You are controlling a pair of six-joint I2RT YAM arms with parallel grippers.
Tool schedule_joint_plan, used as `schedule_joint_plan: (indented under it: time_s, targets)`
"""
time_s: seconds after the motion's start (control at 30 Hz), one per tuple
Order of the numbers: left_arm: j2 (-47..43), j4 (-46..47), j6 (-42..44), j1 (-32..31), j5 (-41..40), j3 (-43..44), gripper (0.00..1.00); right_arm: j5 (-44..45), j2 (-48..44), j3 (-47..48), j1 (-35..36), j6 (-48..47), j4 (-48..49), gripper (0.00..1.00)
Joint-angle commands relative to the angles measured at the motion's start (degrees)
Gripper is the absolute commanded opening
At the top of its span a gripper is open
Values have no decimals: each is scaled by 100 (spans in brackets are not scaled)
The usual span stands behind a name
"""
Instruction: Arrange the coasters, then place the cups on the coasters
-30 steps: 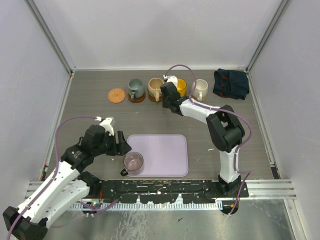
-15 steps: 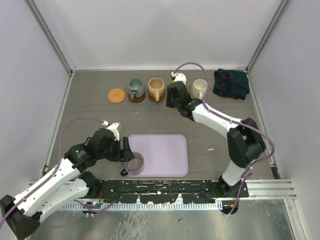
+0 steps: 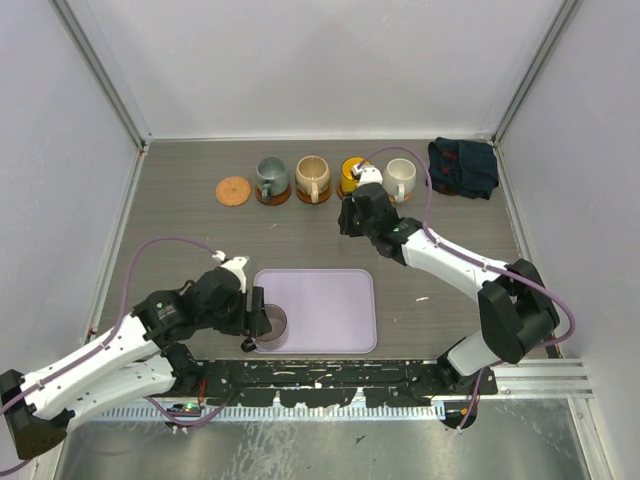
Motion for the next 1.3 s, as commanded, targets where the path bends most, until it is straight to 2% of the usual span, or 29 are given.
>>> schedule_joint_plan:
  time_s: [0.0, 0.17, 0.47, 0.77, 0.87, 1.27]
  targets:
    - [-66, -147, -462, -448, -308, 145, 72, -361, -224, -177, 18, 13, 409, 33]
    - [157, -191, -613, -795, -418, 118, 74, -508, -236, -319, 18, 41, 494, 33]
    - [157, -61, -715, -854, -856, -99, 77, -660, -320, -580, 18, 63, 673, 33]
    - [194, 345, -814, -868, -543, -450, 65, -627, -394, -713, 18, 107, 689, 33]
    - [230, 429, -757, -912, -447, -448, 64, -602, -419, -755, 18, 115, 710, 33]
    - [86, 750, -726, -999, -162, -408, 73, -659, -439, -893, 18, 205, 754, 33]
